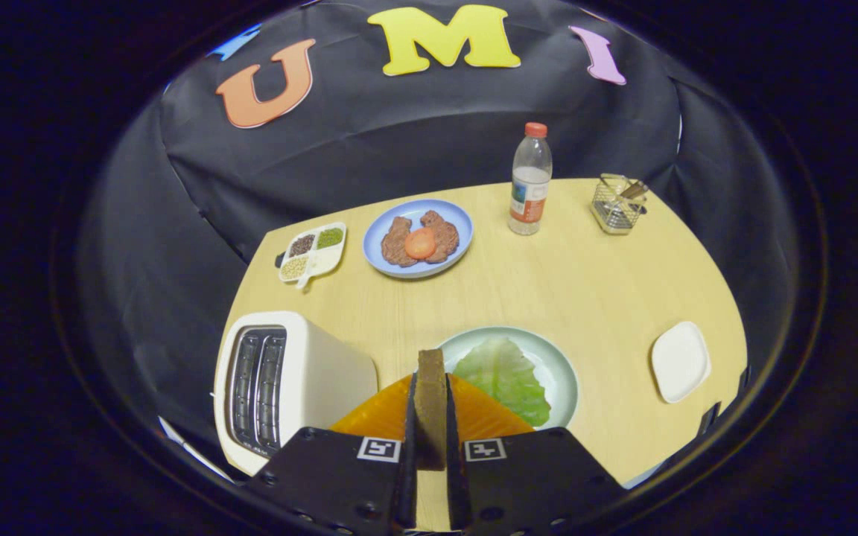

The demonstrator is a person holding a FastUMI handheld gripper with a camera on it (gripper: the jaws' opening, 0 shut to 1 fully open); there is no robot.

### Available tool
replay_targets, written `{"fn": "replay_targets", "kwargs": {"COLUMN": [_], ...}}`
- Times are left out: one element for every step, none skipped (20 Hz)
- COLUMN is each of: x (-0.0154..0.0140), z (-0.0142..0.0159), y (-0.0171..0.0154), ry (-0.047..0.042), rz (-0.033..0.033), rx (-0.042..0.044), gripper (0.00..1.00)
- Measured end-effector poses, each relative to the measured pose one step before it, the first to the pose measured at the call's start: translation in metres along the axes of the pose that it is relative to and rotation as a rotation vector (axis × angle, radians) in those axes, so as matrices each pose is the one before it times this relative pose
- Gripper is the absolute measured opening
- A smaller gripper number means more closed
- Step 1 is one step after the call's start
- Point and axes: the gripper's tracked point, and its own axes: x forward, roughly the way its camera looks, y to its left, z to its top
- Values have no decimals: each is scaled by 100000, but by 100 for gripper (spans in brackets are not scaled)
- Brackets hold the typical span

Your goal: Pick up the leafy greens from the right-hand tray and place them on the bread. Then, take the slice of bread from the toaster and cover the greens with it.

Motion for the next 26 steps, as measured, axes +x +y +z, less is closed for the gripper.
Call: {"fn": "replay_targets", "kwargs": {"x": [600, 559, 667, 484, 551, 321, 231, 232, 180, 240, 187, 256, 242, 487, 262, 268, 324, 170, 125, 369, 120, 184, 110, 19, 28, 26], "z": [-133, -118, -16, -227, -121, 9, 247, 80, 130, -42, 7, -114, 166, 1, -4, -148, 11, 39, 154, -93, -16, 90, -12, -179, -146, -134], "y": [-340, -642, -543, -422, -669, -552, -583, -424, -381, -485, -401, -458, -490, -330, -464, -377, -364, -198, -165, -171, -223, -219, -116, -50, -22, -173], "ry": [224, 252, 344, 368, 1013, 151, -296, -19, 682, 760, 720, 844, 294, 509, 568, 896, 720, 161, 236, 595, 185, 371, 441, 379, 446, -10], "rz": [361, -1152, -264, 147, -557, -401, -558, -40, 159, -292, 8, -70, -194, 223, -498, 89, -385, 748, 469, 529, -207, 271, 329, 548, 521, -50], "rx": [-123, -426, -321, 308, 676, 819, 339, 177, -106, 28, 376, 236, -5, -55, -53, 279, 220, -63, -330, -103, -23, -31, 273, 347, -66, -140], "gripper": [16, 16, 16, 16, 17, 16, 16, 16, 17, 17, 16, 17, 17, 22, 22, 22, 22, 27, 32, 32, 32, 37, 38, 39, 39, 41]}}
